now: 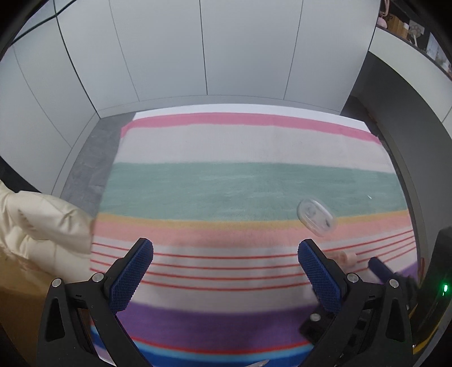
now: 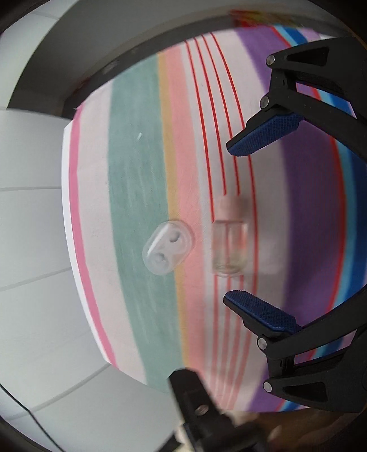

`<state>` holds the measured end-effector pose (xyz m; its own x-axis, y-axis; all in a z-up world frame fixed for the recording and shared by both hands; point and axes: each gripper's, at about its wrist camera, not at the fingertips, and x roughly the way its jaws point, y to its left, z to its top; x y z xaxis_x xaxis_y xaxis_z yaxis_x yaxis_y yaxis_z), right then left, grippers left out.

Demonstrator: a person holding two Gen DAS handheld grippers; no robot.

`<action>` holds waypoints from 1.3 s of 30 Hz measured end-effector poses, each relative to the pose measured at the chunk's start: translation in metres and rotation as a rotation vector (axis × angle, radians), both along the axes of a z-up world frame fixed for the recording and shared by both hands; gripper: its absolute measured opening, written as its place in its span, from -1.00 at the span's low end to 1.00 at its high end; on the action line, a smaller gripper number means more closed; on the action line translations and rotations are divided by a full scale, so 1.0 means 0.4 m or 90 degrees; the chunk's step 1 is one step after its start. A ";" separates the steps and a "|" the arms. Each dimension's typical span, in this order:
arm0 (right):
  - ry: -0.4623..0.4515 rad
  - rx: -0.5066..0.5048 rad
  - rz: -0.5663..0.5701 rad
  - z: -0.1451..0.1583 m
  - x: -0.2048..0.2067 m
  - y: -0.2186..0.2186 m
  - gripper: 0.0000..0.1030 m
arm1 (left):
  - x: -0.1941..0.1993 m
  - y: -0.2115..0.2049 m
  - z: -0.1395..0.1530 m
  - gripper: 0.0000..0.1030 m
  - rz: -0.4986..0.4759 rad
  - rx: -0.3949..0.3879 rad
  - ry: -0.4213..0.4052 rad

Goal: Organize objects
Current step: 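Grasp the clear oval case with the left tool while the right tool grasps the glass bottle, then lift the clear oval case with the left tool while the right tool lifts the glass bottle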

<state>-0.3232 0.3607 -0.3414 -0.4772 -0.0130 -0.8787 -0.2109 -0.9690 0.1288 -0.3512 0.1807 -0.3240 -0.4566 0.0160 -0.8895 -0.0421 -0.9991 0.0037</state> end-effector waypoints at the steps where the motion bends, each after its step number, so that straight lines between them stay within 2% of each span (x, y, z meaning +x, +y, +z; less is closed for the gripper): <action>1: 0.004 0.000 -0.007 -0.013 -0.004 -0.006 0.80 | 0.002 0.001 -0.007 1.00 0.006 0.000 0.005; 3: 0.000 0.032 -0.007 -0.036 -0.009 -0.013 0.22 | 0.004 0.007 -0.017 1.00 0.006 0.003 0.005; 4: 0.016 0.077 -0.002 -0.034 -0.003 -0.022 0.25 | 0.005 0.015 -0.023 1.00 -0.001 0.006 0.001; 5: 0.017 0.088 0.000 -0.037 -0.003 -0.021 0.24 | 0.006 0.025 -0.030 1.00 -0.014 0.010 -0.001; 13: 0.015 0.061 -0.096 -0.018 0.032 0.166 0.24 | -0.025 0.180 -0.095 1.00 -0.152 -0.014 0.000; 16: 0.010 0.060 -0.120 -0.022 0.040 0.212 0.24 | -0.054 0.254 -0.159 1.00 -0.213 -0.014 -0.035; 17: 0.005 0.057 -0.122 -0.027 0.042 0.219 0.24 | -0.065 0.267 -0.176 0.94 -0.218 -0.017 -0.041; 18: -0.004 0.062 -0.126 -0.033 0.042 0.224 0.24 | -0.074 0.274 -0.186 0.96 -0.216 -0.020 -0.040; 19: -0.009 0.055 -0.126 -0.038 0.042 0.231 0.24 | -0.085 0.274 -0.183 0.90 -0.205 -0.002 -0.020; 20: -0.005 0.046 -0.125 -0.035 0.049 0.238 0.24 | -0.091 0.276 -0.180 0.74 -0.196 -0.005 -0.010; 21: -0.005 0.043 -0.121 -0.033 0.048 0.236 0.24 | -0.094 0.277 -0.174 0.44 -0.191 0.000 0.000; 23: -0.002 0.044 -0.107 -0.032 0.042 0.236 0.24 | -0.097 0.284 -0.159 0.11 -0.181 0.000 0.010; 28: -0.005 0.115 -0.073 -0.035 0.030 0.199 0.24 | -0.087 0.289 -0.152 0.11 -0.183 -0.003 0.000; 30: -0.002 0.125 -0.059 -0.035 0.031 0.185 0.24 | -0.088 0.269 -0.148 0.11 -0.164 -0.009 -0.007; 33: -0.009 0.111 -0.051 -0.035 0.033 0.177 0.24 | -0.085 0.242 -0.144 0.11 -0.131 -0.006 -0.028; 36: -0.016 0.089 -0.045 -0.030 0.035 0.167 0.24 | -0.080 0.216 -0.123 0.11 -0.111 0.001 -0.025; 39: -0.017 0.095 -0.038 -0.016 0.029 0.150 0.24 | -0.072 0.183 -0.093 0.11 -0.089 0.000 -0.024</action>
<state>-0.3116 0.4206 -0.3477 -0.4497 0.1466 -0.8811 -0.2697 -0.9627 -0.0225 -0.3800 0.2538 -0.3612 -0.4154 0.0779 -0.9063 -0.1816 -0.9834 -0.0013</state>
